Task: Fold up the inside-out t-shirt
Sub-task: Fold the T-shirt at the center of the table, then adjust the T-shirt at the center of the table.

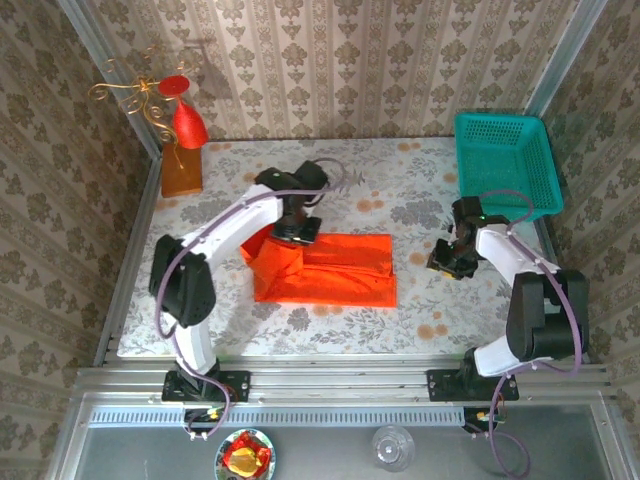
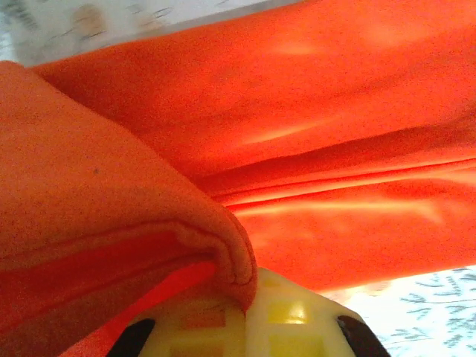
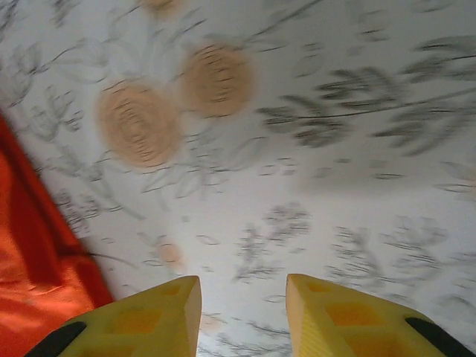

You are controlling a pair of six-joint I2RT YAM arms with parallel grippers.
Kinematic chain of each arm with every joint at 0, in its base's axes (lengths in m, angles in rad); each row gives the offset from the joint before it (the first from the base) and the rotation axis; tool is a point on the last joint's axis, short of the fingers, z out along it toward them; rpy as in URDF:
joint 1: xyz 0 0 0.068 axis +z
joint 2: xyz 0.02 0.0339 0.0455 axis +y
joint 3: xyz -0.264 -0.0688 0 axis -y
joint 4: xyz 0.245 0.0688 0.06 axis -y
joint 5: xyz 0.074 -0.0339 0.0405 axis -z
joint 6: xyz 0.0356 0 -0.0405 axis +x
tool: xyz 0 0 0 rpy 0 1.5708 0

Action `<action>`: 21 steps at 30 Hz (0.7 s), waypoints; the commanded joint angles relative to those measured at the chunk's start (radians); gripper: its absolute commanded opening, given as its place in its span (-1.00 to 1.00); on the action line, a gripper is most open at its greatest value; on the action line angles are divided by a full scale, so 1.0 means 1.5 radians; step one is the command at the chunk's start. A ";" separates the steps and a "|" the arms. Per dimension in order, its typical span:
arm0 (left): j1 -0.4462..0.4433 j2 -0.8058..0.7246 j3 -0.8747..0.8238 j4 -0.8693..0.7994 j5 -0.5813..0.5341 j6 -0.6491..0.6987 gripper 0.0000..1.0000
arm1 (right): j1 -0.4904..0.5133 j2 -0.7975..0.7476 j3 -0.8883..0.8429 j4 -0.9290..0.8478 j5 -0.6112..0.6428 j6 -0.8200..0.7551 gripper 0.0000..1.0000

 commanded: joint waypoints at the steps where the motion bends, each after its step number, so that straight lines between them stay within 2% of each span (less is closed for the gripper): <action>1: -0.038 0.060 0.083 -0.037 0.020 -0.029 -1.00 | 0.038 0.035 -0.009 0.054 -0.070 0.029 -0.28; 11: -0.111 0.224 0.272 -0.060 0.087 -0.034 -1.00 | 0.083 0.086 0.000 0.101 -0.096 0.051 -0.32; 16: -0.119 0.247 0.296 -0.047 0.120 -0.038 -1.00 | 0.087 0.112 0.000 0.103 -0.074 0.057 -0.37; 21: -0.122 0.251 0.294 -0.027 0.146 -0.046 -1.00 | 0.090 0.121 0.004 0.100 -0.061 0.058 -0.51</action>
